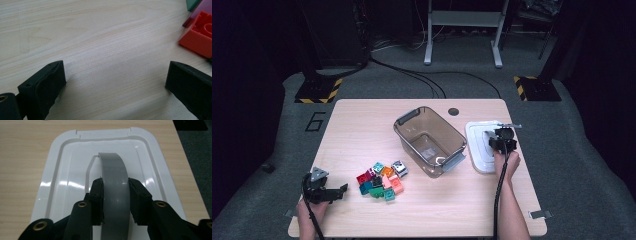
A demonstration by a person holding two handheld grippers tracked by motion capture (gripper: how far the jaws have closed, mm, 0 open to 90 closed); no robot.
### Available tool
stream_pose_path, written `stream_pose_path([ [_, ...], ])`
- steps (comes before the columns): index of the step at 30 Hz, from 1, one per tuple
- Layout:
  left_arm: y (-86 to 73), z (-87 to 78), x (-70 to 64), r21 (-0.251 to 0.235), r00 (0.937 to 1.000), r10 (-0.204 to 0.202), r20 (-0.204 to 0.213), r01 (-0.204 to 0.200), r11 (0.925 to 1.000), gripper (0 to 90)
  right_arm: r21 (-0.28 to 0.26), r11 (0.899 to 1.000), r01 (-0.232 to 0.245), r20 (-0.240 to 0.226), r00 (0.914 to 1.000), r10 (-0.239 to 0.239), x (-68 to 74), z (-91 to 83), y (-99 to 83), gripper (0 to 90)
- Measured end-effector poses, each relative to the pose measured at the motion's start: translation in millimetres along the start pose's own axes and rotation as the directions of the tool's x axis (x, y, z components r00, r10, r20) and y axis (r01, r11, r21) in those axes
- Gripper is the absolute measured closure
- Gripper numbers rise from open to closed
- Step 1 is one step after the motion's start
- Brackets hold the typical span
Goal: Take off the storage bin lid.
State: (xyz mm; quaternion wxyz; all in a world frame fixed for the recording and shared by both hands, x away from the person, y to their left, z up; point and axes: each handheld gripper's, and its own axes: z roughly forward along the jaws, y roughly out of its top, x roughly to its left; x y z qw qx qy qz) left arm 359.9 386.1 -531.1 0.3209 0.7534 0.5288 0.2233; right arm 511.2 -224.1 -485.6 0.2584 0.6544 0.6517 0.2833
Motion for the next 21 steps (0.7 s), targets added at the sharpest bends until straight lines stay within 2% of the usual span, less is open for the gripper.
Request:
stream_pose_path([
  [3,0.0,-0.1,0.0,0.001,1.0000,0.000,0.000,0.000,1.0000,2.7,-0.003,1.000,0.006,-0.009,0.9999,-0.006,-0.3,0.8,-1.0,65.7],
  [8,0.0,0.0,0.0,0.000,1.0000,0.000,0.000,0.000,1.0000,2.6,-0.004,1.000,-0.010,-0.043,0.9990,0.009,-3.8,-6.5,-0.9,52.7],
  [10,0.0,-0.1,0.0,0.001,1.0000,0.000,0.000,0.000,1.0000,2.6,-0.017,1.000,0.012,-0.061,0.9981,-0.013,-3.8,-15.0,-1.6,45.5],
  [11,0.0,0.0,0.0,0.001,1.0000,0.000,0.000,0.000,1.0000,2.6,-0.017,1.000,0.012,-0.061,0.9981,-0.013,-3.8,-15.0,-1.6,45.5],
  [12,-0.2,0.3,-0.2,-0.004,1.0000,-0.001,-0.002,0.001,1.0000,2.7,-0.025,1.000,0.017,-0.077,0.9969,-0.019,-1.5,-23.1,-2.5,38.9],
  [18,0.0,-0.1,-0.1,0.001,1.0000,0.000,0.000,0.000,1.0000,2.6,-0.048,0.998,0.048,-0.117,0.9917,-0.053,1.5,-43.3,-8.3,28.1],
  [20,0.0,-0.1,0.0,0.000,1.0000,0.000,0.000,0.000,1.0000,2.6,-0.067,0.995,0.069,-0.142,0.9868,-0.078,3.0,-55.1,-16.3,22.3],
  [21,0.0,-0.1,0.0,0.000,1.0000,0.000,0.000,0.000,1.0000,2.6,-0.067,0.995,0.069,-0.142,0.9868,-0.078,3.0,-55.1,-16.3,22.3],
])
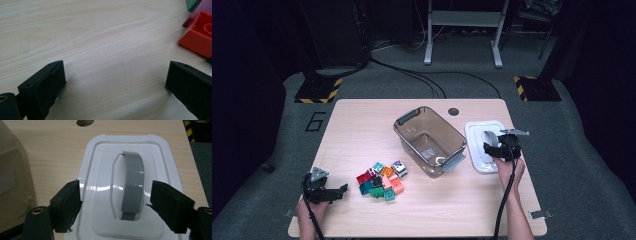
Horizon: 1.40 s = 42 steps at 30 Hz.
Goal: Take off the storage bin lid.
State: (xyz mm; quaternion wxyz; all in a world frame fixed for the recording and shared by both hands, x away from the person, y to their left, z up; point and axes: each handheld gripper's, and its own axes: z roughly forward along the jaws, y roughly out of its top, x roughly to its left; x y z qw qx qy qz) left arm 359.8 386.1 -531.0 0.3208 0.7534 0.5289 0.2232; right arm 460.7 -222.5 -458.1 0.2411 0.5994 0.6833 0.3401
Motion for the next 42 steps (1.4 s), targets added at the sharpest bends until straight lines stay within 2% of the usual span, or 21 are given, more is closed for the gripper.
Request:
stream_pose_path([
  [3,0.0,0.0,0.2,0.000,1.0000,0.000,0.002,0.000,1.0000,2.7,-0.010,1.000,0.025,-0.031,0.9992,-0.025,5.8,-12.5,-11.6,16.8],
  [8,0.1,-0.2,0.3,0.002,1.0000,0.000,0.004,0.000,1.0000,2.7,-0.027,0.998,0.054,-0.065,0.9964,-0.055,14.7,-24.2,-25.9,14.9],
  [11,0.1,-0.2,0.3,0.002,1.0000,-0.002,0.007,0.002,1.0000,2.7,-0.035,0.996,0.077,-0.097,0.9921,-0.080,22.9,-31.7,-37.9,13.7],
  [12,-0.3,0.7,0.1,-0.011,1.0000,-0.004,0.002,0.004,0.9999,2.7,-0.041,0.995,0.086,-0.106,0.9903,-0.090,26.4,-33.8,-42.1,13.5],
  [16,0.1,0.2,0.3,-0.002,1.0000,-0.002,0.005,0.002,1.0000,2.7,-0.042,0.991,0.128,-0.128,0.9828,-0.133,43.2,-41.2,-61.5,10.9],
  [19,0.2,0.3,0.4,-0.003,1.0000,0.000,0.003,0.000,1.0000,2.6,-0.036,0.989,0.140,-0.153,0.9777,-0.144,50.6,-41.8,-72.6,8.6],
  [20,0.2,0.2,0.5,-0.002,1.0000,0.001,0.003,-0.001,1.0000,2.6,-0.037,0.987,0.156,-0.169,0.9726,-0.160,57.1,-41.3,-81.6,5.6],
  [22,0.1,0.6,0.3,-0.006,1.0000,-0.001,0.003,0.001,1.0000,2.5,-0.036,0.986,0.166,-0.170,0.9708,-0.169,59.8,-41.5,-84.3,5.0],
  [23,0.2,0.7,0.3,-0.006,1.0000,-0.002,0.003,0.002,1.0000,2.5,-0.035,0.980,0.194,-0.175,0.9646,-0.197,67.5,-41.3,-90.4,3.5],
  [25,0.4,0.9,0.3,-0.006,1.0000,-0.006,0.003,0.006,1.0000,2.5,-0.036,0.978,0.205,-0.180,0.9614,-0.208,71.5,-41.5,-93.3,2.8],
  [26,0.8,0.7,0.3,0.000,1.0000,-0.008,0.002,0.008,1.0000,2.5,-0.035,0.974,0.223,-0.198,0.9540,-0.226,78.9,-40.9,-99.1,2.0],
  [27,0.8,0.7,0.3,0.000,1.0000,-0.008,0.002,0.008,1.0000,2.6,-0.033,0.972,0.234,-0.203,0.9504,-0.235,82.8,-40.1,-102.2,2.0],
  [28,0.7,0.7,0.0,-0.002,0.9999,-0.013,0.001,0.013,0.9999,2.6,-0.033,0.972,0.234,-0.203,0.9504,-0.235,82.8,-40.1,-102.2,1.5],
  [29,0.5,0.7,0.0,-0.007,0.9998,-0.017,-0.004,0.017,0.9998,3.4,-0.022,0.965,0.263,-0.201,0.9438,-0.262,89.9,-37.4,-108.8,1.0],
  [30,0.3,0.9,-0.4,-0.011,0.9998,-0.020,-0.009,0.020,0.9997,3.4,-0.022,0.965,0.263,-0.201,0.9438,-0.262,89.9,-37.4,-108.8,1.0],
  [33,0.5,0.3,-0.5,-0.019,0.9991,-0.029,-0.031,0.029,0.9994,5.3,-0.008,0.959,0.282,-0.222,0.9350,-0.277,95.5,-32.3,-117.2,1.8],
  [35,1.5,-1.1,-0.6,-0.024,0.9980,-0.042,-0.047,0.041,0.9989,6.5,0.008,0.959,0.285,-0.227,0.9341,-0.276,97.2,-28.8,-121.8,1.6],
  [36,4.2,-3.9,0.7,-0.038,0.9974,-0.063,-0.034,0.062,0.9974,5.9,0.018,0.956,0.292,-0.233,0.9313,-0.280,98.3,-25.8,-124.5,1.8],
  [39,8.6,-7.2,-0.1,-0.048,0.9969,-0.073,-0.031,0.071,0.9963,5.2,0.018,0.950,0.310,-0.224,0.9278,-0.299,99.2,-25.1,-124.8,2.4],
  [40,14.1,-10.3,-2.2,-0.053,0.9978,-0.063,-0.021,0.061,0.9967,5.1,0.013,0.948,0.318,-0.210,0.9278,-0.308,99.6,-23.8,-124.1,2.6],
  [42,16.9,-12.0,-3.7,-0.050,0.9985,-0.053,-0.014,0.052,0.9974,4.9,0.016,0.950,0.313,-0.210,0.9296,-0.303,99.1,-22.8,-124.3,2.6],
])
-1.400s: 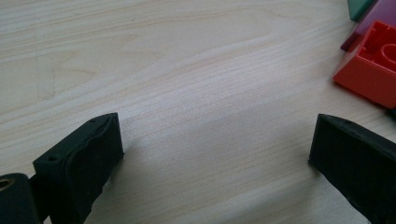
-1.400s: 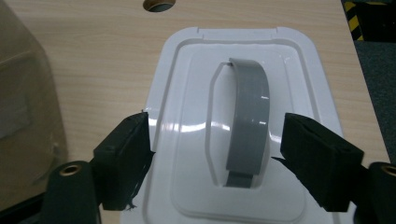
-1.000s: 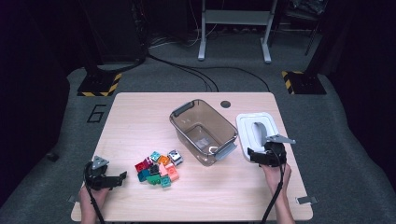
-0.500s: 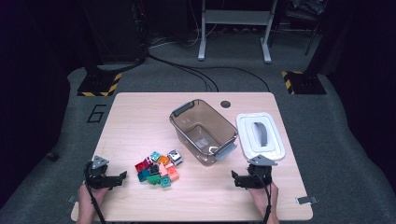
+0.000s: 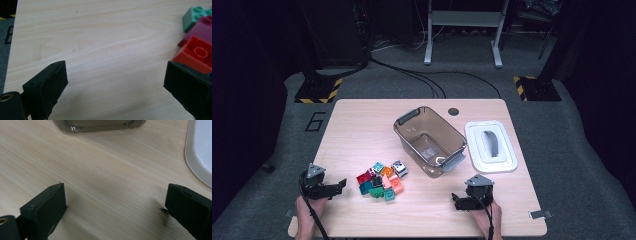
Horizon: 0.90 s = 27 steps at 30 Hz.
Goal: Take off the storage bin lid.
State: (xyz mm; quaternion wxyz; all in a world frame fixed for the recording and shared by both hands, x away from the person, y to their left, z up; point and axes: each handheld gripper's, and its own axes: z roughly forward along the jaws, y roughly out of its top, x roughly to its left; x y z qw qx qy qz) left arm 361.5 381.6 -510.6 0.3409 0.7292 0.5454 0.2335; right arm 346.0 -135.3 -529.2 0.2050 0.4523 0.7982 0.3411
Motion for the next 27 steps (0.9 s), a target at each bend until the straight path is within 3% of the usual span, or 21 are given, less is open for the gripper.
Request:
stream_pose_path([
  [11,31.4,-3.5,-26.8,-0.049,0.9959,0.057,0.070,-0.054,0.9974,4.4,0.012,1.000,0.002,-0.021,0.9998,-0.001,-5.4,0.9,-0.1,2.7],
  [17,47.4,-1.3,-46.3,-0.058,0.9878,0.096,0.123,-0.090,0.9943,2.3,0.017,1.000,-0.006,-0.028,0.9996,0.007,-5.9,0.5,-0.1,2.9],
  [21,59.1,2.5,-60.9,-0.052,0.9776,0.133,0.163,-0.126,0.9907,0.3,0.017,1.000,-0.008,-0.027,0.9996,0.009,-5.7,0.5,0.0,2.9],
  [25,68.8,9.8,-77.3,-0.053,0.9624,0.177,0.206,-0.169,0.9841,0.2,0.014,1.000,0.002,-0.024,0.9997,-0.002,-6.2,0.9,0.0,2.8],
  [27,73.2,14.9,-84.9,-0.051,0.9515,0.199,0.235,-0.193,0.9800,0.2,0.015,1.000,0.001,-0.024,0.9997,-0.001,-6.1,0.8,0.0,2.8],
])
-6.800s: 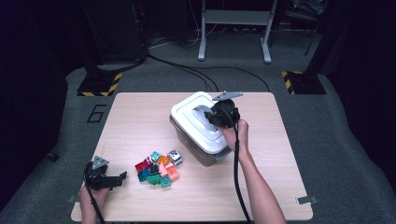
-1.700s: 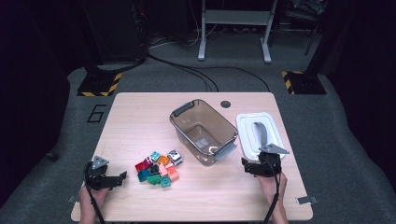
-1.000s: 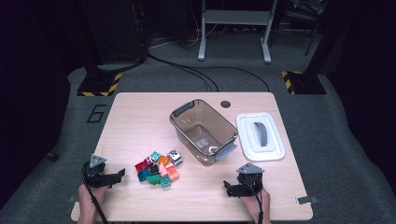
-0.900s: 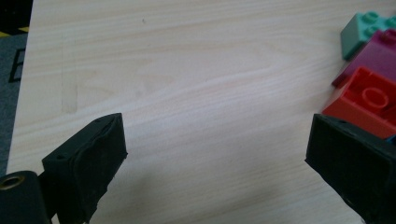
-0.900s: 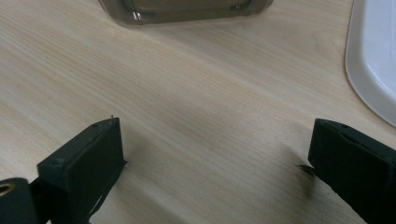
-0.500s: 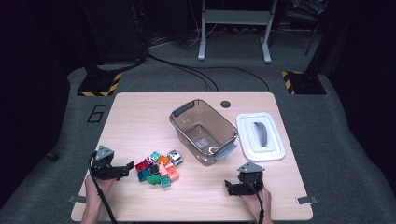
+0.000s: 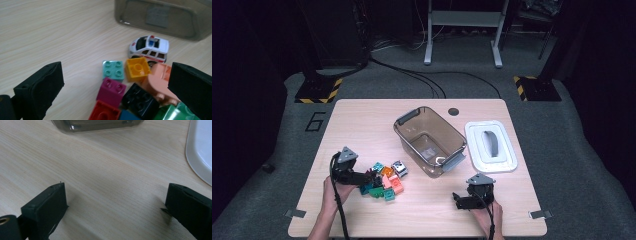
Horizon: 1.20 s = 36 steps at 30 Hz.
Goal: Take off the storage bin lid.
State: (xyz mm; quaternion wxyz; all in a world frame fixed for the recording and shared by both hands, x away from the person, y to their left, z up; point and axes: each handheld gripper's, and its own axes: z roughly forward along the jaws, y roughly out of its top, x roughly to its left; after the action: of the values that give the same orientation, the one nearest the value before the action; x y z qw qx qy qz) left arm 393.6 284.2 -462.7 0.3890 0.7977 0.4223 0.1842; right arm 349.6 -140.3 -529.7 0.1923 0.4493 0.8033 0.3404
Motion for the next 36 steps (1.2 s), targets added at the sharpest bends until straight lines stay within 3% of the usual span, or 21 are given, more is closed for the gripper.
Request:
stream_pose_path([
  [7,14.7,27.6,-20.3,0.042,0.9939,0.080,0.075,-0.084,0.9956,0.3,0.000,1.000,0.000,0.000,1.0000,0.000,0.1,0.0,0.0,2.8],
  [18,22.6,67.2,-40.5,0.112,0.9880,0.094,0.122,-0.108,0.9879,3.3,-0.001,1.000,-0.002,0.004,1.0000,0.002,0.7,-0.2,-0.2,3.0],
  [23,22.7,77.6,-45.3,0.123,0.9889,0.095,0.114,-0.109,0.9864,13.7,-0.001,1.000,-0.002,0.003,1.0000,0.002,0.8,-0.3,-0.3,3.1],
  [29,23.0,86.9,-47.5,0.176,0.9890,0.104,0.106,-0.121,0.9768,20.2,-0.001,1.000,0.001,0.002,1.0000,-0.001,0.6,-0.4,-0.3,3.1],
  [31,24.6,89.6,-49.5,0.203,0.9879,0.114,0.106,-0.133,0.9701,20.6,-0.001,1.000,0.001,0.002,1.0000,-0.001,0.6,-0.4,-0.3,3.1],
  [32,24.4,91.1,-50.6,0.198,0.9890,0.105,0.104,-0.124,0.9722,21.4,-0.001,1.000,0.000,0.002,1.0000,0.000,0.7,-0.4,-0.3,3.1],
  [36,25.5,95.8,-52.0,0.226,0.9900,0.105,0.095,-0.124,0.9662,24.2,-0.004,1.000,0.004,0.003,1.0000,-0.004,0.3,-0.2,-0.4,3.2],
])
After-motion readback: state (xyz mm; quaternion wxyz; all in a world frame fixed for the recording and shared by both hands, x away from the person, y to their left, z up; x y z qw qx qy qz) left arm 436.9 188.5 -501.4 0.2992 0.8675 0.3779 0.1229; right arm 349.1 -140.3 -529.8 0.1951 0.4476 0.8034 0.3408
